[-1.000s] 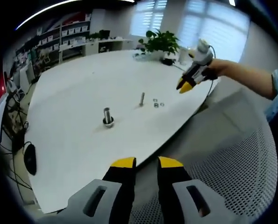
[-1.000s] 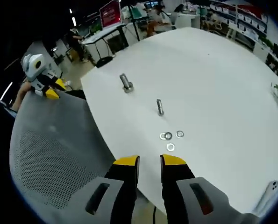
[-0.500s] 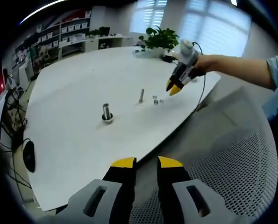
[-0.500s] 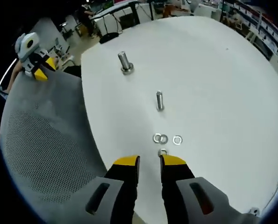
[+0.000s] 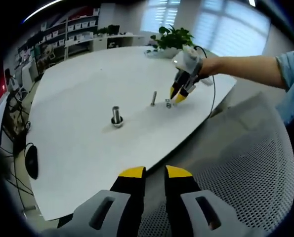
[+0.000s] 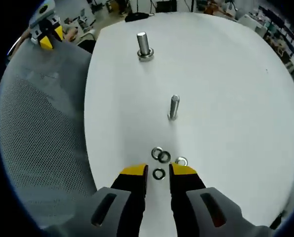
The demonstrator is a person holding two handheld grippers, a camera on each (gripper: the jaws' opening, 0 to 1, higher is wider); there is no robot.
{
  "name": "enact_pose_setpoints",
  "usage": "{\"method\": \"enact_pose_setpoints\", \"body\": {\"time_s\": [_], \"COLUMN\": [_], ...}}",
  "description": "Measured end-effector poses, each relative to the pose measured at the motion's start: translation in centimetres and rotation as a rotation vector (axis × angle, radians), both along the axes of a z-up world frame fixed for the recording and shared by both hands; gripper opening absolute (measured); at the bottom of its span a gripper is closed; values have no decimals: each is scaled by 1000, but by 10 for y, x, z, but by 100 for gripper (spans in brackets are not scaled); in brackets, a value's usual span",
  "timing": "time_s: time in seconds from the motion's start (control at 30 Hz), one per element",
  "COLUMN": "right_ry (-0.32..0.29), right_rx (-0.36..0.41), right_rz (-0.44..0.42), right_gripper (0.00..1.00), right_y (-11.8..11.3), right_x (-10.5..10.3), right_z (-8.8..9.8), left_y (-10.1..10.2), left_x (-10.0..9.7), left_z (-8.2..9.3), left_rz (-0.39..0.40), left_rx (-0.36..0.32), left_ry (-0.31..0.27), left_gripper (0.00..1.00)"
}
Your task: Place the washer onto the threaded stud by aligning its center hole with the stud, sliding it down to the base, and recovering from edge contact or off-axis alignment until the washer reaches the visible bottom stop.
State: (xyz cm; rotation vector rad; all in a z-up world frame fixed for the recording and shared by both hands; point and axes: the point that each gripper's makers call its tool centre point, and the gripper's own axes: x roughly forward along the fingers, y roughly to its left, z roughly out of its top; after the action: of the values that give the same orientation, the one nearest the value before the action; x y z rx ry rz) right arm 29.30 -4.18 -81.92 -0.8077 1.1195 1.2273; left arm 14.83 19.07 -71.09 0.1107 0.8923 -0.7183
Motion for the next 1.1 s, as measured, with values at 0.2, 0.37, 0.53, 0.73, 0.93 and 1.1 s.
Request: {"method": "enact_pose_setpoints", "body": {"time_s": [0.2,0.37,0.53,0.73,0.93,1.1], "right_ry": [-33,-47,-19,-22,-38,-61], "right_rx": [-42,-83,-77,-94,-82,-71], "right_rz": [102,193,186,220,201,177], "right_gripper": [21,20,20,18,15,15], "right_y": [-1,-2,-1,-3,-4,-4], "right_x": [10,9,9,9,13,17], "right_z": [-10,-17,-18,-22,-21,-13], "left_y": [2,2,2,2,2,2], "left_x": [0,1,1,1,2,2], "left_z": [-2,-2,-3,-3,-3,-2], "left_rz": [11,15,13,11,13,12], "left_rx": [12,8,14,14,10,10], "left_ry": [11,11,12,13,11,8], "left_gripper": [13,13,13,13,13,13]}}
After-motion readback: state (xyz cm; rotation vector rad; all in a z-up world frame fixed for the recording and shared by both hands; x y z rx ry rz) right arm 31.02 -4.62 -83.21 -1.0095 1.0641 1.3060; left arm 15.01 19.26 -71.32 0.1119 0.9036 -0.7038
